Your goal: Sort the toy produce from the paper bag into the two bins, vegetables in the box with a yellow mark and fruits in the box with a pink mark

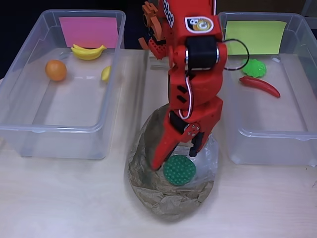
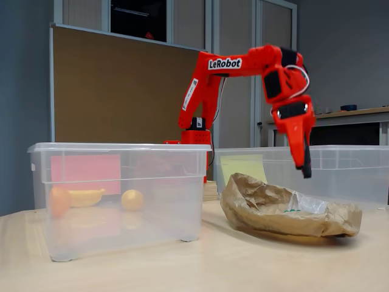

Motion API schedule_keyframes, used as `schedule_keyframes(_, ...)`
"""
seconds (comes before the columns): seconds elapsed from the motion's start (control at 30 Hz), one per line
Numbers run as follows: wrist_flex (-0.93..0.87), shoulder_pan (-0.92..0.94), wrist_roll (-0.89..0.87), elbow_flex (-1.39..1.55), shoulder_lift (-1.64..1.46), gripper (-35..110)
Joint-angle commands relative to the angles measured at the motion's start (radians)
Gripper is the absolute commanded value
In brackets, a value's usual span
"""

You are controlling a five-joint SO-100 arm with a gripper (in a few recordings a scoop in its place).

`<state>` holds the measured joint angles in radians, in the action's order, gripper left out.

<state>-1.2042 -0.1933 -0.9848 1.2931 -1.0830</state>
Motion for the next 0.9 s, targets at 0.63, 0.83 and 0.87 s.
schedule_keyframes(0.63,-0.123,-0.114,-0.074,-0.310,0.359,50)
schedule_keyframes(0.83,-0.146,-0.103,-0.017,-0.313,0.373,35)
schedule_keyframes(0.87,-0.158,-0.100,-0.012,-0.313,0.371,34)
